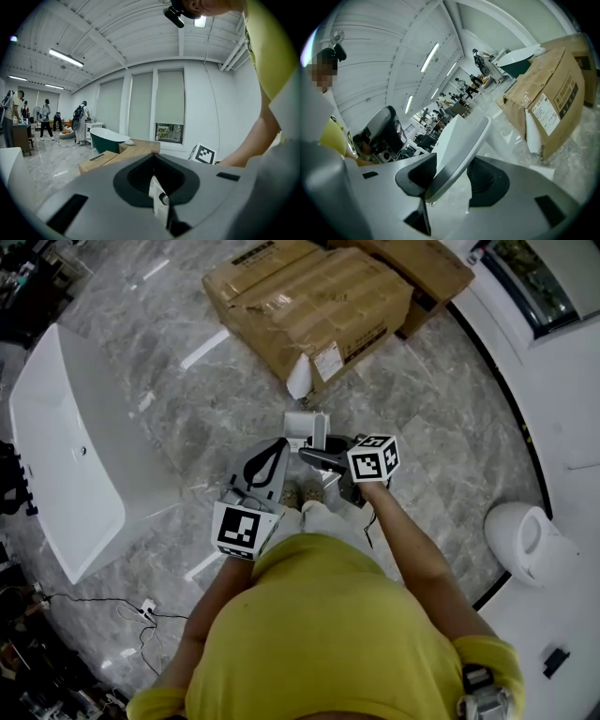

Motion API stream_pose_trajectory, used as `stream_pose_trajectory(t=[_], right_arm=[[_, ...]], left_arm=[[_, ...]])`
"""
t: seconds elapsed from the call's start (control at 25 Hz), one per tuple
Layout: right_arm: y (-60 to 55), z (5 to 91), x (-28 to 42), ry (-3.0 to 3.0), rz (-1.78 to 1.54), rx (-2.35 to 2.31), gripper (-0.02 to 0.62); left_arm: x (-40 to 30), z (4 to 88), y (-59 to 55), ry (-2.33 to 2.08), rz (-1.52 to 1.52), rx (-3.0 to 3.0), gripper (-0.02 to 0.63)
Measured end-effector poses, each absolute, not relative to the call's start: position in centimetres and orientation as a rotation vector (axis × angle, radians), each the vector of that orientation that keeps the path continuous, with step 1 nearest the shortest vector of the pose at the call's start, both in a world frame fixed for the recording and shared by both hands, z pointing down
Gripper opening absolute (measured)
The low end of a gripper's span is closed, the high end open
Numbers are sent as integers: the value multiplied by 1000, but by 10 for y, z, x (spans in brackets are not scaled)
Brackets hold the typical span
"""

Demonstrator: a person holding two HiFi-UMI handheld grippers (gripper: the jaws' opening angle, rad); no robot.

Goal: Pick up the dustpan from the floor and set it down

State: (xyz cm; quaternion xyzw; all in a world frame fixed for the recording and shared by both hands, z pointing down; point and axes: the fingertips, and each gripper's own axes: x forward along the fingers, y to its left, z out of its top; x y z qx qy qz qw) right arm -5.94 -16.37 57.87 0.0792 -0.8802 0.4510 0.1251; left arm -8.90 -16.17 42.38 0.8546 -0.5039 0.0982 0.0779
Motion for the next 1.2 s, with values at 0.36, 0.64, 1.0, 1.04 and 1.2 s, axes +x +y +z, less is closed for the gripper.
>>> stream_pose_trajectory(t=[0.36,0.64,1.0,1.04,1.2], right_arm=[[-169,617,-61,-2470,1259,238,202],[-168,630,-55,-2388,1242,319,216],[-161,619,-16,-2253,1343,620,278],[-161,616,-9,-2260,1314,673,269],[-174,579,17,-2353,1146,922,115]], left_arm=[[-96,428,-166,-1519,302,2536,3],[-96,429,-170,-1509,297,2537,3],[-92,434,-166,-1479,299,2538,3],[-91,433,-165,-1475,297,2546,3],[-82,421,-164,-1472,261,2589,3]])
